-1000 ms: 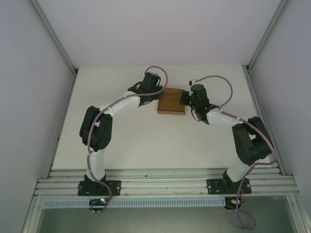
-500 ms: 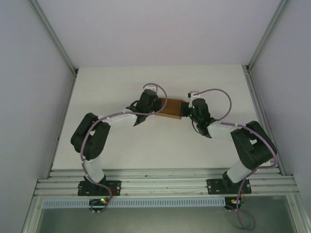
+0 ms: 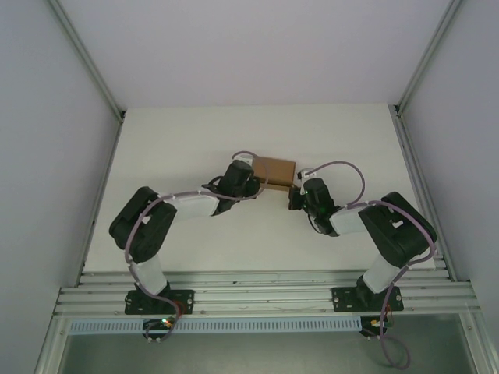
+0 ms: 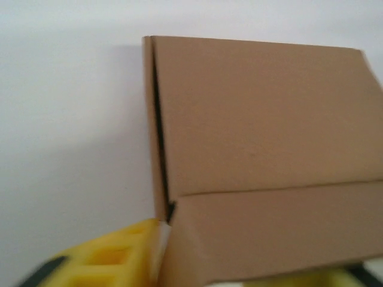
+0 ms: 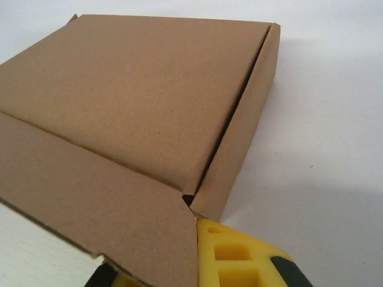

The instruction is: Assemble paper box

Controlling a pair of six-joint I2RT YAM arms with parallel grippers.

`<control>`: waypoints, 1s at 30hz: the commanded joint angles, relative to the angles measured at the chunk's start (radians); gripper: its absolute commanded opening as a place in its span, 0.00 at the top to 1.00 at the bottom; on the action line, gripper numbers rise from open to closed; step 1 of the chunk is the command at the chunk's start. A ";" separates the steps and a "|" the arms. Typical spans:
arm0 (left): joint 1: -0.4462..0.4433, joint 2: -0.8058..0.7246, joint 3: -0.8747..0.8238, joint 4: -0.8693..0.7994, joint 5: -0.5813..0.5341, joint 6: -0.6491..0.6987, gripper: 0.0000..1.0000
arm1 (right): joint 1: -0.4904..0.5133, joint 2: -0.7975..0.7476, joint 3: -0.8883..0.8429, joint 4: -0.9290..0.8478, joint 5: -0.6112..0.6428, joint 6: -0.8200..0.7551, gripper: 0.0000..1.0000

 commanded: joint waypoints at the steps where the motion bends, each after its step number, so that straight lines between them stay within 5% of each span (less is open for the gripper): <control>1: -0.023 -0.058 -0.011 -0.039 0.020 0.012 0.44 | 0.004 0.017 -0.020 -0.086 0.035 0.012 0.98; 9: -0.050 -0.162 -0.030 -0.149 -0.017 0.031 0.01 | 0.005 -0.049 -0.005 -0.157 0.012 0.008 0.81; 13: -0.055 -0.245 -0.060 -0.209 -0.008 0.024 0.00 | 0.007 -0.095 -0.007 -0.206 0.006 -0.005 0.68; 18: -0.052 -0.315 -0.043 -0.326 -0.061 -0.004 0.00 | 0.007 -0.195 -0.025 -0.289 -0.043 -0.024 0.39; 22: -0.014 -0.342 0.031 -0.404 0.002 -0.038 0.00 | 0.008 -0.357 -0.044 -0.422 -0.128 -0.052 0.20; 24: 0.021 -0.344 0.061 -0.417 0.035 -0.077 0.00 | 0.008 -0.463 -0.044 -0.507 -0.149 -0.067 0.01; 30: 0.155 -0.224 0.208 -0.464 0.181 -0.095 0.00 | -0.009 -0.609 0.111 -0.747 -0.053 -0.024 0.00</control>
